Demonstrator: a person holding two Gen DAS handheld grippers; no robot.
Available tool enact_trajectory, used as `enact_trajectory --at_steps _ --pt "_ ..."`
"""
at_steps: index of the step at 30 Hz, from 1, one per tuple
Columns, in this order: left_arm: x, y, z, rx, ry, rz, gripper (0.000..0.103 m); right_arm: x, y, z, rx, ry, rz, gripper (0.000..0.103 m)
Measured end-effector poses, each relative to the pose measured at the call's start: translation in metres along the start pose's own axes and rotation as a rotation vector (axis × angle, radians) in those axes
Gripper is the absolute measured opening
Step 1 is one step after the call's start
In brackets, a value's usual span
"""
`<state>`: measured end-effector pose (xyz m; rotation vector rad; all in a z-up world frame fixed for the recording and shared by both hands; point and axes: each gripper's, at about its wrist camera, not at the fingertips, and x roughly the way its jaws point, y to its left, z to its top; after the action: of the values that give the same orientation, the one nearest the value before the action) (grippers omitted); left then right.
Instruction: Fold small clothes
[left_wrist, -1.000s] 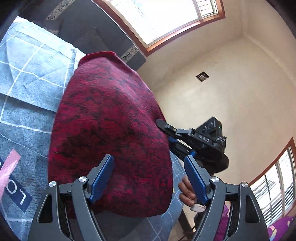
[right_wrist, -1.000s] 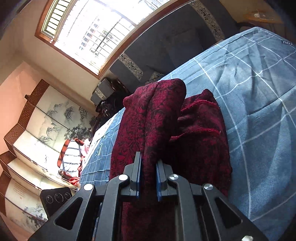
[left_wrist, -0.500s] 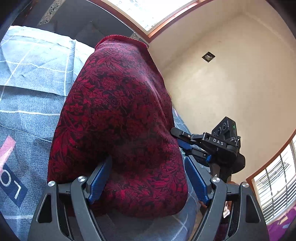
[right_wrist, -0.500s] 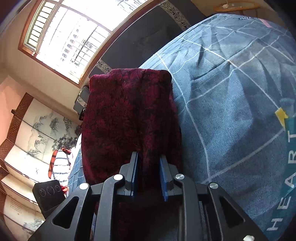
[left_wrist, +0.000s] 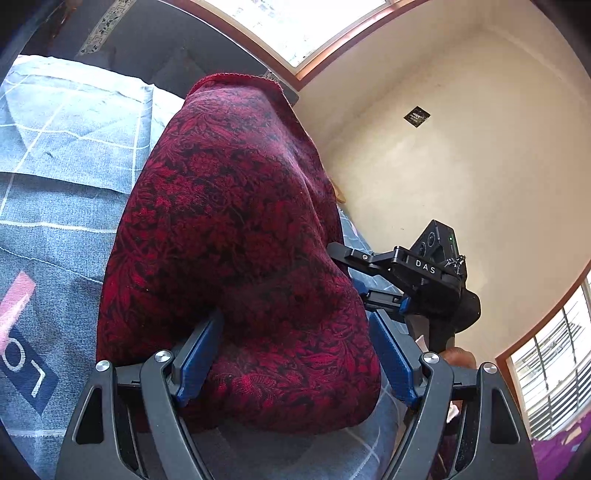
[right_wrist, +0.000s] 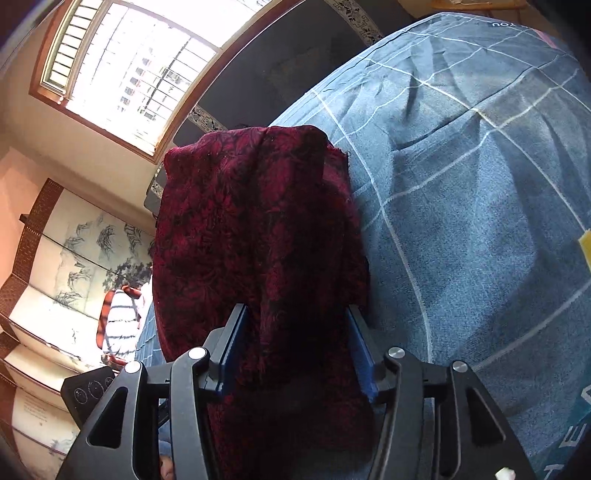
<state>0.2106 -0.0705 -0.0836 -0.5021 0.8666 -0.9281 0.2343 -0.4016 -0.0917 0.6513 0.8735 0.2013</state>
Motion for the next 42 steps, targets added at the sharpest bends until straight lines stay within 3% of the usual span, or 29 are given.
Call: enact_trajectory --at_steps 2,5,11,13,14,15,22,26,31,34,38,42 --pt "-0.003 0.003 -0.002 -0.017 -0.013 -0.011 0.080 -0.001 0.013 0.003 -0.066 -0.018 -0.061 0.039" --pt "-0.005 0.007 -0.006 -0.032 -0.023 -0.021 0.080 0.000 0.034 0.011 -0.173 -0.030 -0.127 0.037" --pt "-0.011 0.012 -0.016 -0.046 -0.041 -0.034 0.080 0.016 0.043 0.026 -0.166 0.045 -0.064 0.049" --pt "-0.012 0.010 -0.019 -0.038 -0.041 -0.026 0.080 0.023 0.047 0.027 -0.189 0.059 -0.083 0.049" --pt "-0.012 0.008 -0.018 -0.035 -0.039 -0.022 0.080 0.026 0.049 0.027 -0.209 0.064 -0.095 0.042" --pt "-0.013 0.007 -0.018 -0.037 -0.037 -0.020 0.080 0.028 0.051 0.028 -0.225 0.063 -0.097 0.023" --pt "-0.023 0.002 -0.005 -0.143 -0.078 -0.078 0.084 0.014 0.084 0.074 -0.340 -0.046 -0.001 0.020" --pt "-0.013 0.005 -0.007 -0.130 -0.042 -0.063 0.084 0.026 0.064 0.095 -0.320 -0.038 -0.011 0.020" --pt "-0.007 0.009 -0.015 -0.116 -0.030 -0.056 0.084 0.041 0.015 0.082 -0.231 -0.022 -0.004 0.020" --pt "-0.006 0.008 -0.011 -0.116 -0.021 -0.050 0.085 0.041 0.009 0.077 -0.208 -0.042 0.028 0.022" --pt "-0.004 0.009 -0.008 -0.123 -0.022 -0.043 0.085 0.028 0.016 0.079 -0.199 -0.048 0.038 0.036" --pt "0.000 0.008 -0.005 -0.129 -0.031 -0.046 0.086 -0.007 0.023 0.061 -0.218 -0.087 0.012 0.061"
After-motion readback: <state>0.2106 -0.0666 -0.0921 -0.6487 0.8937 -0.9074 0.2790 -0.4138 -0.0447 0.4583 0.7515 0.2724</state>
